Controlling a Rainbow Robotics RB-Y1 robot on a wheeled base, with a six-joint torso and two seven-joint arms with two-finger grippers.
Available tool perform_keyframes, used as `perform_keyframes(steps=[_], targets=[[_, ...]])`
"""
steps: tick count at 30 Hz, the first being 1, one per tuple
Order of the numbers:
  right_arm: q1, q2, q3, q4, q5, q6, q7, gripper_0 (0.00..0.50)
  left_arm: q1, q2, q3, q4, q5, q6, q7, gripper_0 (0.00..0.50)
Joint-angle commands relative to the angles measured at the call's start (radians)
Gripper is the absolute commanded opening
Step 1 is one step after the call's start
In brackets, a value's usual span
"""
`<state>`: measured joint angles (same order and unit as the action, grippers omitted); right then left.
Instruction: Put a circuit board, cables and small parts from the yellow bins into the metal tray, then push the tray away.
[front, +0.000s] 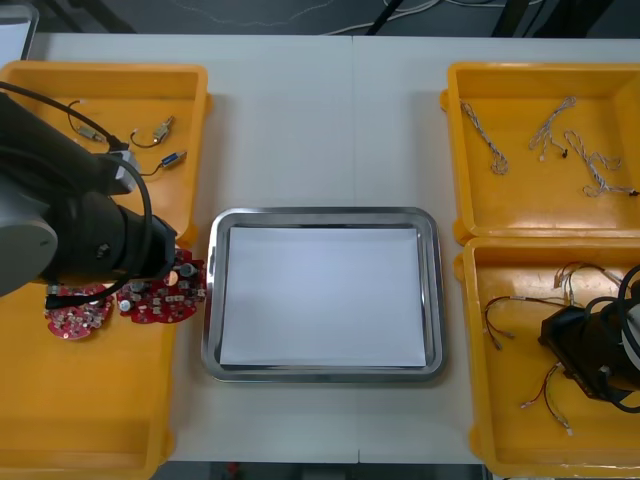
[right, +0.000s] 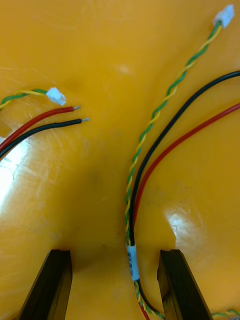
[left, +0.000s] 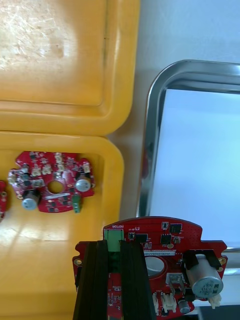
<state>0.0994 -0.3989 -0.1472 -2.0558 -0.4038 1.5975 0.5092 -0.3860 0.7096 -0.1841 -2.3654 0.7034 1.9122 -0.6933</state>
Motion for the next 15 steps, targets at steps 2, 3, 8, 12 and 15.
perform_keyframes(steps=[2, 3, 8, 12, 15], targets=[[0.025, 0.012, 0.028, 0.016, 0.014, -0.036, 0.057, 0.5, -0.097, -0.072, -0.115, 0.005, -0.078, 0.008, 0.054, 0.0], [0.025, 0.012, 0.028, 0.016, 0.016, -0.037, 0.057, 0.5, -0.108, -0.078, -0.135, 0.014, -0.093, 0.008, 0.063, 0.0], [0.023, 0.012, 0.028, 0.016, 0.025, -0.039, 0.057, 0.427, -0.149, -0.114, -0.242, 0.068, -0.193, 0.008, 0.086, 0.0], [0.023, 0.012, 0.028, 0.016, 0.028, -0.039, 0.057, 0.093, -0.168, -0.145, -0.288, 0.12, -0.232, 0.008, 0.098, 0.0], [0.022, 0.012, 0.029, 0.016, 0.03, -0.039, 0.057, 0.0, -0.175, -0.154, -0.33, 0.16, -0.26, 0.008, 0.1, 0.0]])
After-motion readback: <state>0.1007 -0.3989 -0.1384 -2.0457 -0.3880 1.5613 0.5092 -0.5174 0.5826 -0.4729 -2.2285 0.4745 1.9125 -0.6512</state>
